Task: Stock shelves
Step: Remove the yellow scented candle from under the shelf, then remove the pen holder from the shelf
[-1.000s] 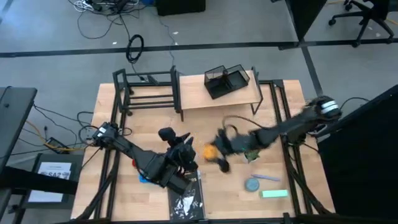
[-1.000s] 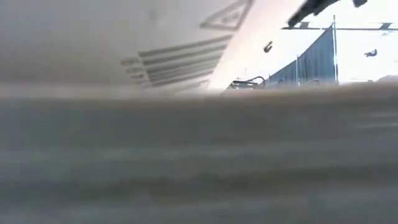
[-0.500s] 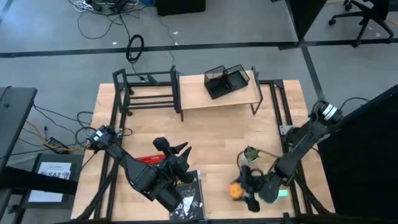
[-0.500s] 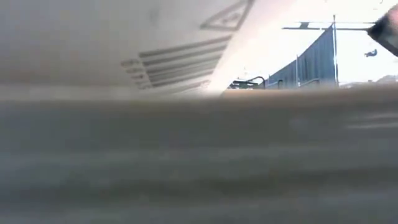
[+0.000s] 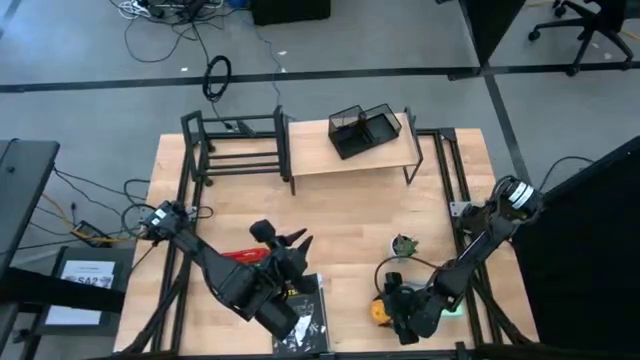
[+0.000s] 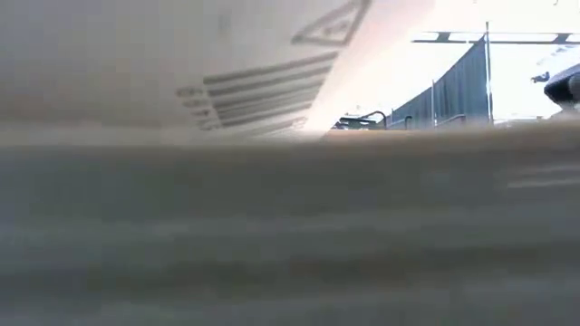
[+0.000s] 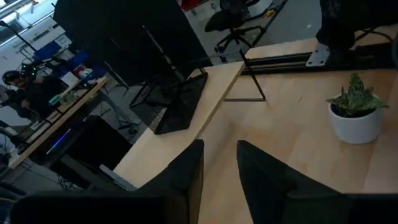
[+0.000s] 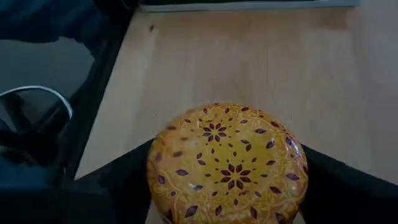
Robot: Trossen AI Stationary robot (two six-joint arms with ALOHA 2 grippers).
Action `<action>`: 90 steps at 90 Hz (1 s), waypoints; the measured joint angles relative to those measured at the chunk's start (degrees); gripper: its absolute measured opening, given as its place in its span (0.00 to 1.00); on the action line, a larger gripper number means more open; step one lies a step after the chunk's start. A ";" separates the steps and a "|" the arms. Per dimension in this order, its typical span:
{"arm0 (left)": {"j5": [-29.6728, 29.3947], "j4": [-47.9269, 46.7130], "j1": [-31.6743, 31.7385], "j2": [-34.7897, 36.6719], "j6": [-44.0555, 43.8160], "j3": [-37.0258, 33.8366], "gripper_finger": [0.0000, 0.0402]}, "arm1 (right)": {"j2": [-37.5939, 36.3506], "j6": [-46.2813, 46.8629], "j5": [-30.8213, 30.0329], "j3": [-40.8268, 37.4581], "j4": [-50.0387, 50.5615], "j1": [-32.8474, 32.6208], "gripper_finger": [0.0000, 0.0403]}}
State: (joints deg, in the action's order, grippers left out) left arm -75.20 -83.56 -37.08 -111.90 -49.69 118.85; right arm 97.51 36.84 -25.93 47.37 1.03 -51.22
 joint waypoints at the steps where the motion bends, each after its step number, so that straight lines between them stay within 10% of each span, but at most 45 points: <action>1: 0.00 -0.01 0.05 0.00 0.00 0.00 0.20 | 0.00 0.21 0.00 -0.08 0.04 0.00 0.83; 21: 0.00 -0.02 0.92 0.00 0.11 0.00 0.20 | 0.00 1.96 0.00 -0.52 0.49 0.00 0.94; 62: 0.20 -0.02 2.70 0.00 1.60 0.00 0.20 | -18.90 3.42 -0.01 -0.52 2.54 4.38 0.82; 90: 1.60 -0.02 5.17 -0.89 2.73 -0.02 0.20 | -33.99 -18.32 -16.04 -0.48 2.48 12.54 0.77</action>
State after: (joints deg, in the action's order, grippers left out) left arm -73.60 -83.58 -31.91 -112.79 -46.96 118.83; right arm 63.52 18.52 -41.97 46.89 3.51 -38.68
